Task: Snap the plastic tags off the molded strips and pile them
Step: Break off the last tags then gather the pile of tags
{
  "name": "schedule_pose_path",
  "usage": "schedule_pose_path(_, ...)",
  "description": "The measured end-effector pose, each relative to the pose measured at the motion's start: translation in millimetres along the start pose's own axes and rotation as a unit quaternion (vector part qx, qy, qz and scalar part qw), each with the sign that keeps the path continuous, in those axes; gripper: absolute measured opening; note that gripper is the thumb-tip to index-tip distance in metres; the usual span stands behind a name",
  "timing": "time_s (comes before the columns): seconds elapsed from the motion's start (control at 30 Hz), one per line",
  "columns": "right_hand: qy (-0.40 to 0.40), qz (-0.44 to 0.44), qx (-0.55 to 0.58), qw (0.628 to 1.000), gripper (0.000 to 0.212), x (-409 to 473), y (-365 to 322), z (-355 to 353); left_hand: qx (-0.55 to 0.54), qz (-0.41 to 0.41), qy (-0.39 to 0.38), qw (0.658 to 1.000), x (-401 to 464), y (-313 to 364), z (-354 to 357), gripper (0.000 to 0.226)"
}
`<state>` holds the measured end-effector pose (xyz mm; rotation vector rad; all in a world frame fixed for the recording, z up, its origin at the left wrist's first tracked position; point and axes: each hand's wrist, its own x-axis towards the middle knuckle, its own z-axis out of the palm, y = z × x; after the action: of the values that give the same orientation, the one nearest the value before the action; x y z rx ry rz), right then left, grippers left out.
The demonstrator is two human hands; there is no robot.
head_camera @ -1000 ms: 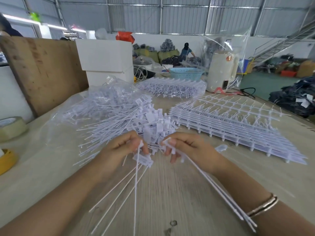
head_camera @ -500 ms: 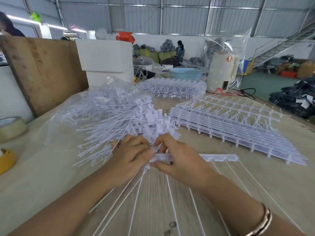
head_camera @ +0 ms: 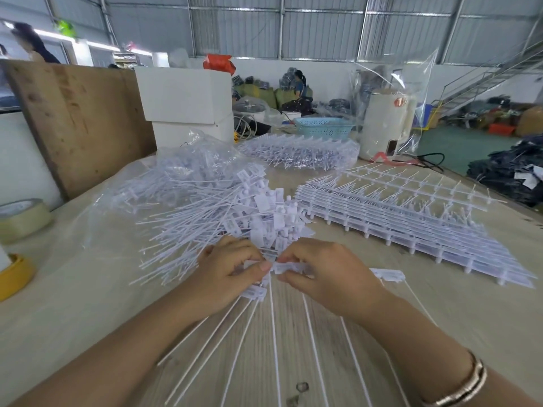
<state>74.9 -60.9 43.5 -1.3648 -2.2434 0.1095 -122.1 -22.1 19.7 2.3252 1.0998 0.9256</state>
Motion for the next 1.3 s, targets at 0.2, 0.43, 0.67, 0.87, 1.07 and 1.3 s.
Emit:
schedule_pose_path(0.2,-0.012,-0.011,0.009,1.0,0.026,-1,-1,1,0.015,0.045,0.005,0.999,0,-3,-5,0.034)
schedule_pose_path(0.43,-0.015,0.009,0.078,0.997,0.018,0,2,3,0.041,0.069,0.011,0.997,-2,-5,-5,0.044)
schedule_pose_path(0.67,-0.04,0.018,0.196,0.98,0.013,1,2,-2,-0.125,0.044,-0.028,0.991,-3,5,-9,0.029)
schedule_pose_path(0.87,-0.073,0.022,0.279,0.957,0.013,-1,-1,-9,-0.239,0.004,-0.068,0.969,-4,7,-6,0.038)
schedule_pose_path(1.07,-0.085,0.003,0.339,0.937,0.017,-2,-3,-12,-0.366,-0.013,-0.093,0.926,-7,6,-5,0.039)
schedule_pose_path(1.3,-0.004,0.052,0.299,0.953,0.006,-11,21,-20,-0.185,0.014,-0.061,0.981,-9,3,-14,0.02)
